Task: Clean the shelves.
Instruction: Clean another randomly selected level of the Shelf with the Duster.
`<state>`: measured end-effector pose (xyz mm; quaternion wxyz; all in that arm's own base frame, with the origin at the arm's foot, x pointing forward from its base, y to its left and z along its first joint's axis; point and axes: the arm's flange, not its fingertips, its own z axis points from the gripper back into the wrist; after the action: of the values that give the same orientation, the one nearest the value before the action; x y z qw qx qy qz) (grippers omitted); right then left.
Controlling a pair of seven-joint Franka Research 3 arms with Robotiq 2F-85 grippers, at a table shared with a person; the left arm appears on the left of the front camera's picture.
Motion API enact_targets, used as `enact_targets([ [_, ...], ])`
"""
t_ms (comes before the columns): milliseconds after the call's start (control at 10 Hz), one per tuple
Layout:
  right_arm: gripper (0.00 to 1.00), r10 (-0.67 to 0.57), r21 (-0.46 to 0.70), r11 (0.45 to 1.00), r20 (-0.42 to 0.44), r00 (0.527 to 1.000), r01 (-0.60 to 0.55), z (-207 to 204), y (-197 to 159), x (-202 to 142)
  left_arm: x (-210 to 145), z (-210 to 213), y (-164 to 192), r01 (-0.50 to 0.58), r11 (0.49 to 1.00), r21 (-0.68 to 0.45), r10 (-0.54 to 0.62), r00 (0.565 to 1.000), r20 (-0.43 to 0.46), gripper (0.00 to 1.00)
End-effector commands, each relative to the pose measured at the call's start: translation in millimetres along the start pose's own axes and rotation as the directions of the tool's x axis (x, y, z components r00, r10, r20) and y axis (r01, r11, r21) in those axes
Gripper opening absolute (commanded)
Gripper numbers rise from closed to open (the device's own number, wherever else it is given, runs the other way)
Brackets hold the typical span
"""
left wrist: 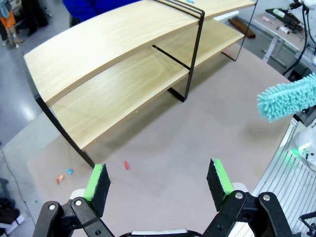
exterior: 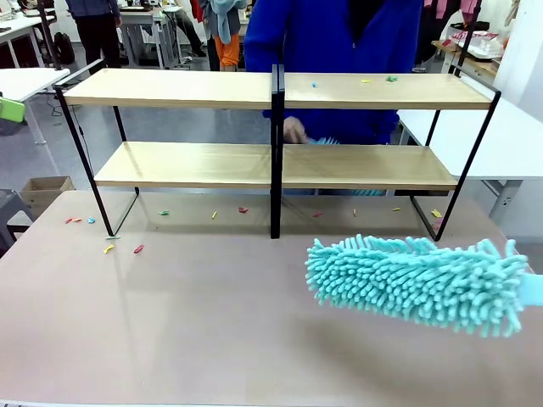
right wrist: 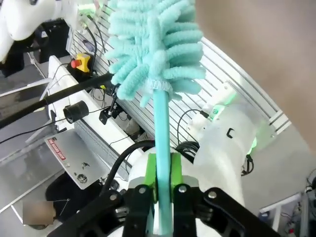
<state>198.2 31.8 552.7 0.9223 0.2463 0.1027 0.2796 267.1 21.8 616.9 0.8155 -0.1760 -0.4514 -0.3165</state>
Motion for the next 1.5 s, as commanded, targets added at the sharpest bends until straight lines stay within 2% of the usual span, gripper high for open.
enact_targets([
  [0, 0.13, -0.049, -0.006, 0.999, -0.028, 0.998, 0.049, -43, -14, 59, 0, 0, 1, 0.006, 1.000, -0.014, -0.006, 1.000, 0.011, 1.00],
  [100, 0.13, -0.079, 0.008, 0.997, 0.010, 0.997, 0.079, -59, -25, 79, 0, 0, 1, 0.006, 1.000, -0.014, -0.006, 1.000, 0.011, 1.00],
  [200, 0.13, -0.148, -0.007, 0.989, 0.129, 0.981, 0.150, -68, -36, 90, 0, 0, 1, 0.006, 1.000, -0.014, -0.006, 1.000, 0.011, 1.00],
  [400, 0.13, -0.175, 0.054, 0.985, 0.347, 0.921, 0.167, -81, -51, 102, 0, 0, 1, 0.006, 1.000, -0.014, -0.006, 1.000, 0.011, 1.00],
  [500, 0.13, -0.199, 0.039, 0.979, 0.401, 0.894, 0.201, -86, -58, 105, 0, 0, 1, 0.006, 1.000, -0.014, -0.006, 1.000, 0.011, 1.00],
  [600, 0.13, -0.210, 0.037, 0.978, 0.282, 0.936, 0.208, -97, -61, 111, 0, 0, 1, 0.006, 1.000, -0.014, -0.006, 1.000, 0.011, 1.00],
  [700, 0.13, -0.202, 0.048, 0.979, 0.315, 0.927, 0.198, -50, -62, 116, 0, 0, 1, 0.006, 1.000, -0.014, -0.006, 1.000, 0.011, 1.00],
  [800, 0.13, -0.202, 0.048, 0.979, 0.315, 0.927, 0.198, -50, -62, 116, 0, 0, 1, 0.006, 1.000, -0.014, -0.006, 1.000, 0.011, 1.00],
  [900, 0.13, -0.206, 0.042, 0.978, 0.322, 0.924, 0.204, -53, -66, 123, 0, 0, 1, 0.006, 1.000, -0.014, -0.006, 1.000, 0.011, 1.00],
  [1000, 0.13, -0.246, -0.029, 0.958, 0.427, 0.870, 0.285, -60, -64, 128, 0, 0, 1, 0.006, 1.000, -0.014, -0.006, 1.000, 0.011, 1.00],
  [1200, 0.13, -0.263, 0.009, 0.959, 0.406, 0.875, 0.284, -99, -79, 161, 0, 0, 1, 0.006, 1.000, -0.014, -0.006, 1.000, 0.011, 1.00],
  [1400, 0.13, -0.267, 0.001, 0.953, 0.479, 0.836, 0.304, -113, -87, 173, 0, 0, 1, 0.006, 1.000, -0.014, -0.006, 1.000, 0.011, 1.00],
])
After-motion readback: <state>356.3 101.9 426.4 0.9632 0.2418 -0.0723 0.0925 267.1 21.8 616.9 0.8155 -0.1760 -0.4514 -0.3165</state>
